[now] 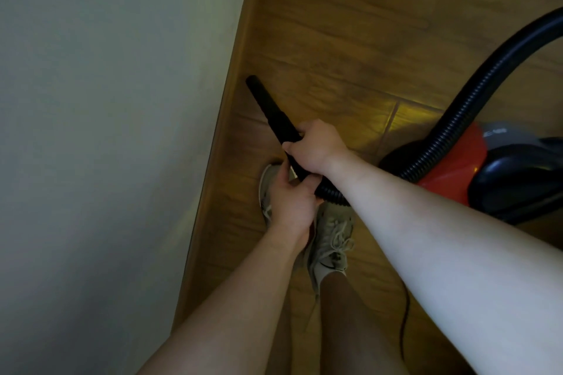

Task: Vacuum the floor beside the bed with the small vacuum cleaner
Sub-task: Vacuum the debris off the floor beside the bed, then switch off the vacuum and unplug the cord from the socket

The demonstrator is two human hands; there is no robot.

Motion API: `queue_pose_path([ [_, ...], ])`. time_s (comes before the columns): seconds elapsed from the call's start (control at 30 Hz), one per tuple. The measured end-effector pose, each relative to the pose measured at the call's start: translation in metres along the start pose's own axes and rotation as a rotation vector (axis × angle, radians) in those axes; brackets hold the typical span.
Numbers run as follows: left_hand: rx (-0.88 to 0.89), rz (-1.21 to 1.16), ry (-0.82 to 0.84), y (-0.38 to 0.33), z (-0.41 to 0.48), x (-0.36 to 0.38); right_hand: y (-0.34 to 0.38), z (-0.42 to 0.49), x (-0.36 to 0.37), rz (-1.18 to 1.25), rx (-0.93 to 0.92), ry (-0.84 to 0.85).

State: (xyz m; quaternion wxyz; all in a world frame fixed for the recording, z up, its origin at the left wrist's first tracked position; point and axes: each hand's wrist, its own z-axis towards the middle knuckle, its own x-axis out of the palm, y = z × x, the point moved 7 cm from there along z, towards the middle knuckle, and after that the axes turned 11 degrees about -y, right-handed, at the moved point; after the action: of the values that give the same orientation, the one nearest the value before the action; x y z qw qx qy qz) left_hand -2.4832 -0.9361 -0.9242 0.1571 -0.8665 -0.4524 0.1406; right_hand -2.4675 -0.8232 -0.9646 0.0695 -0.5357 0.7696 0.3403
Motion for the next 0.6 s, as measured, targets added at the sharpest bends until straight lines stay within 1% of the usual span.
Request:
queue_pose_path([
  [0.17, 0.055, 0.036, -0.007, 0.008, -0.001, -0.001, -0.005, -0.011, -0.004, 0.077, -0.026, -0.021],
  [0.27, 0.079, 0.043, -0.007, 0.009, -0.005, 0.004, -0.008, -0.019, -0.014, 0.115, -0.037, -0.058],
  [0.4, 0.128, 0.113, -0.004, 0.009, -0.011, 0.012, -0.016, -0.026, -0.034, 0.139, -0.022, -0.089],
  [0.6, 0.158, 0.179, -0.057, 0.013, -0.011, 0.009, -0.05, -0.046, -0.081, 0.199, 0.047, -0.249],
])
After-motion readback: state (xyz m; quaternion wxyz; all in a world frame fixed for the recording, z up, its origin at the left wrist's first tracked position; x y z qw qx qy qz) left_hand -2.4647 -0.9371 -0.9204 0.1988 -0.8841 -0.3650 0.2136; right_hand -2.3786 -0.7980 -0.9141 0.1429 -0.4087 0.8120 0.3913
